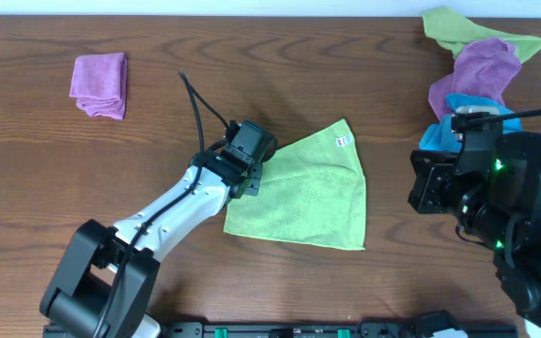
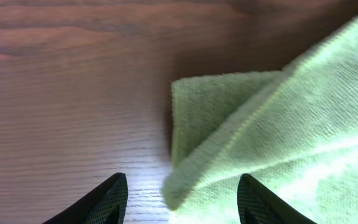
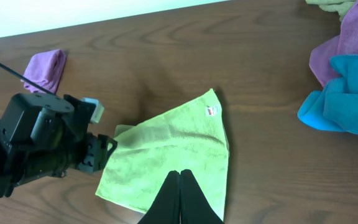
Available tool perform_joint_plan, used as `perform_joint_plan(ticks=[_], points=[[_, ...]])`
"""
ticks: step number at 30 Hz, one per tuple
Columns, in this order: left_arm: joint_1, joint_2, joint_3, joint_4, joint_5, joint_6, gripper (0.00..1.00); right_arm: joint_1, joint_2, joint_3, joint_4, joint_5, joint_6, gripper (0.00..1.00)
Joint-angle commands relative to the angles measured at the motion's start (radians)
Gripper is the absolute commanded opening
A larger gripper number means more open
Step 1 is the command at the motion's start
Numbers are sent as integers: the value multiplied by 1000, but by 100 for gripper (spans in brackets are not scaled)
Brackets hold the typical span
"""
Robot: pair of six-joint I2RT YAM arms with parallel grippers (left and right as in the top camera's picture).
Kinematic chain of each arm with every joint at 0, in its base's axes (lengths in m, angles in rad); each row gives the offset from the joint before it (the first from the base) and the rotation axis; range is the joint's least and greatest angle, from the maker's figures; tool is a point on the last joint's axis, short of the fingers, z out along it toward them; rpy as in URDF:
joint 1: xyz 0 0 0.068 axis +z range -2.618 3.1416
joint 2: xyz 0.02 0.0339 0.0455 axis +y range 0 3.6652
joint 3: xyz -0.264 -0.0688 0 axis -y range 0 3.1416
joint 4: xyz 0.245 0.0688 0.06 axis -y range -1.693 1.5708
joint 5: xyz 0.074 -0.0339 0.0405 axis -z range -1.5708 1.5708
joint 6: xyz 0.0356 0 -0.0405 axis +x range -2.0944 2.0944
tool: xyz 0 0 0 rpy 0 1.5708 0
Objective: Fold the cloth
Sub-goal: 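Grasp the left corner with the left gripper and pull it flat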
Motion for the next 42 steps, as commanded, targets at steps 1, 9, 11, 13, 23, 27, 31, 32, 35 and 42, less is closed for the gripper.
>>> perform_joint_plan(ticks=[1,9,11,13,23,27,31,32,35,42], points=[[2,16,-9,5,31,28,58,-13,-1,14,-2,11,-20,1],[3,76,-10,27,30,28,30,-13,-1,14,-3,10,-20,2],[3,75,-10,31,29,28,16,-13,-1,14,-3,11,-20,2],[3,75,-10,35,22,28,6,-13,-1,14,-3,11,-20,2],[18,75,22,236,-141,33,6,-13,-1,14,-4,10,-21,2],[50,75,22,426,-143,32,6,-13,-1,14,-4,11,-21,2],[82,75,22,598,-135,30,39,-13,0,14,-4,11,-28,2],[88,75,22,618,-135,26,76,-13,-1,14,-4,11,-28,2],[98,75,22,621,-135,24,95,-13,-1,14,-4,10,-28,2],[100,56,22,297,85,24,96,-13,18,12,-27,19,-43,2]])
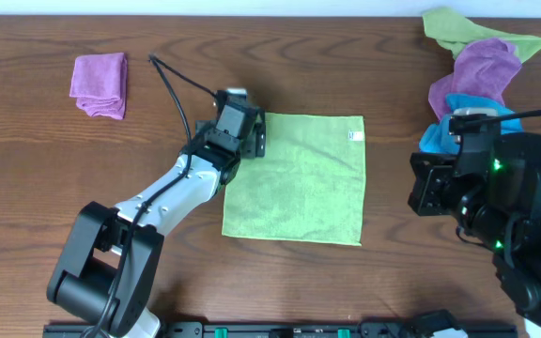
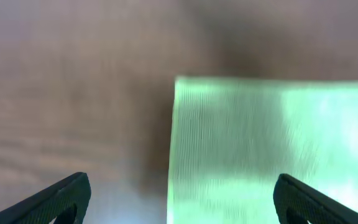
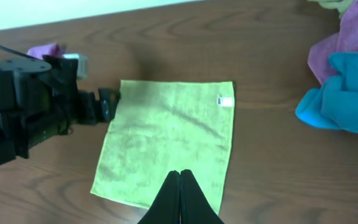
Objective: Fold the cloth
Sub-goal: 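Grasp the left corner with the left gripper and pull it flat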
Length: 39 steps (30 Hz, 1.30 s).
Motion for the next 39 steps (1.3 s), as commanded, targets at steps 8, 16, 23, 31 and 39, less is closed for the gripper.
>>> perform_joint_plan(ticks=[8,16,23,31,39], points=[[0,-76,8,-126,405,-1,6,-13,88,5,-13,36,-26,2],[-2,-8,4,-149,229,-3,6,-13,88,5,-23,32,-26,2],[-2,84,4,-131,228,-24,5,-13,88,5,-26,32,-26,1],[-2,147,4,-181,120,-39,6,-13,88,5,-26,32,-26,1],[27,145,5,-314,-11,-95,6,-13,88,5,-24,32,-26,1]])
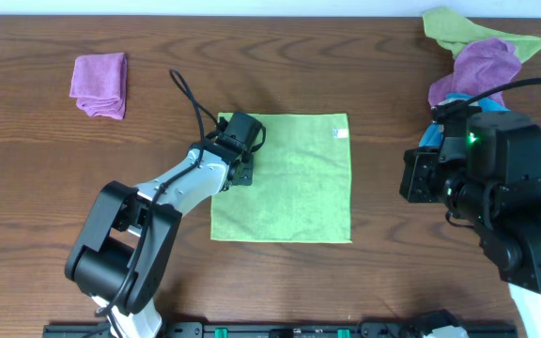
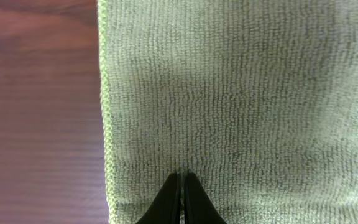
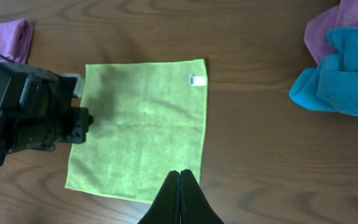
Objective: Fold the cloth
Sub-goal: 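Grasp the left corner with the left gripper and pull it flat, then release the cloth and retract both grippers toward the front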
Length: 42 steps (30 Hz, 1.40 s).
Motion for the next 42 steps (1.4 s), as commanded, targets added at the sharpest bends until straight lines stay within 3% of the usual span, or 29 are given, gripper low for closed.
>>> perform_joint_plan(ticks=[1,10,20,25,28,31,37,39,42], points=[[33,32,-21,-50,-83,-24,6,-13,-4,6,0,7,-19,2],[55,-35,31,-101,-99,-24,6,-13,1,6,17,6,-19,2],[66,-460,155,-412,-68,-73,6,-39,-84,6,-61,7,-51,1],[127,-681,92,-524,90,-81,6,-116,-202,-38,-84,-72,-105,2],[168,-869,-6,-540,213,-80,6,-158,-262,-166,-48,-215,-120,2],[186,-1015,-93,-597,246,-93,7,-187,-274,-322,5,-356,-121,2],[248,-1254,-289,-619,341,-102,28,-275,-274,-640,195,-665,-124,1],[278,-1282,-343,-608,393,-88,29,-312,-272,-733,253,-742,-128,2],[340,-1277,-420,-557,533,-9,40,-360,-258,-834,319,-845,-134,2]])
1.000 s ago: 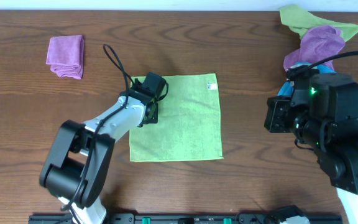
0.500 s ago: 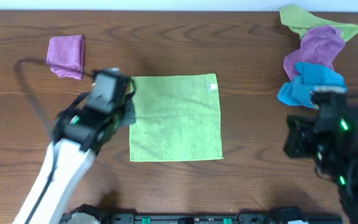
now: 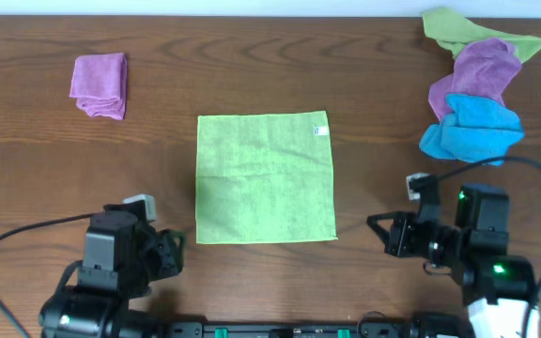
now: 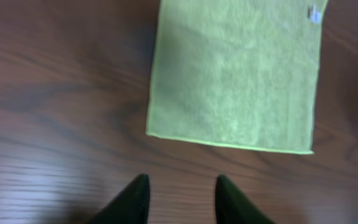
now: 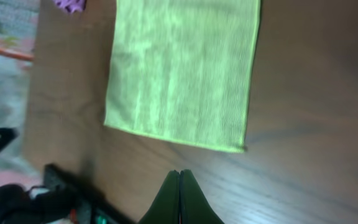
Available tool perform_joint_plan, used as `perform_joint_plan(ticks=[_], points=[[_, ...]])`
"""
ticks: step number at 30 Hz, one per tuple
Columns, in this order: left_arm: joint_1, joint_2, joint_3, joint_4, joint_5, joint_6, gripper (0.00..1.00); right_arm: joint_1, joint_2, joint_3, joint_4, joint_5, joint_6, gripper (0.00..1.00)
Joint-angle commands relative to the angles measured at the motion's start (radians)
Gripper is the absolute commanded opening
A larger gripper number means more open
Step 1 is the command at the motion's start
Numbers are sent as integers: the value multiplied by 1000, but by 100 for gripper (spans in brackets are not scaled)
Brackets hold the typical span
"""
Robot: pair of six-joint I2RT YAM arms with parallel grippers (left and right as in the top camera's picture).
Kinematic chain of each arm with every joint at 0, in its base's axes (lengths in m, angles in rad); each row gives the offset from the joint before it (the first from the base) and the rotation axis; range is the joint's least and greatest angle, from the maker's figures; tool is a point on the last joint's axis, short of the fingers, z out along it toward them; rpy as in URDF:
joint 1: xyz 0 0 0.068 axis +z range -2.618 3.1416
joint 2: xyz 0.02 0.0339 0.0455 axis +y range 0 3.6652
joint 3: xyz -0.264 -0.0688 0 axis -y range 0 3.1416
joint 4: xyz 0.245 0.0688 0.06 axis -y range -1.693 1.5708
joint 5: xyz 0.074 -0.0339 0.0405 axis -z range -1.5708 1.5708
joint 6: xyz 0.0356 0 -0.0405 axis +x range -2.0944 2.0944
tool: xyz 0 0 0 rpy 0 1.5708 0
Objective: Fold the cloth
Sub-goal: 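Release the cloth and retract both grippers toward the front, then move both grippers to the cloth's left and right edges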
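The light green cloth [image 3: 266,178] lies spread flat as one square layer in the middle of the table, a small white tag at its far right corner. My left gripper [image 4: 180,190] hangs open over bare wood just short of the cloth's [image 4: 235,81] near left corner, holding nothing. My right gripper [image 5: 179,190] is shut and empty, near the table's front edge, off the near right corner of the cloth [image 5: 182,74]. Both arms sit low at the front of the table in the overhead view.
A folded purple cloth [image 3: 100,83] lies at the far left. A heap of green, purple and blue cloths [image 3: 472,84] sits at the far right. Brown wooden table [image 3: 54,178] all around; the front rail [image 3: 270,329] runs along the near edge.
My left gripper was shut with its tips on the cloth's left part; now it is open and off the cloth. Both arms are now back at the near edge. The cloth sits slightly further left.
The cloth first lay skewed with its left corner doubled over, my open left gripper at that corner. Then it was spread square, the left gripper wide open at its far left corner. Then the shut left gripper rested on it. Now it lies flat, both arms withdrawn.
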Motion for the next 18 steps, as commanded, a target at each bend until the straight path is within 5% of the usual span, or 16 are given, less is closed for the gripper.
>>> perform_joint_plan(ticks=[1,5,13,18], points=[[64,15,-54,32,195,91,42,-48,10,-78,34,-193,-26,2],[116,66,-27,32,311,159,55,-58,38,-97,34,-196,-45,1],[118,130,18,36,412,199,63,-58,43,-97,47,-194,-48,1],[77,158,18,-3,307,202,66,-59,56,-97,60,-155,-37,2]])
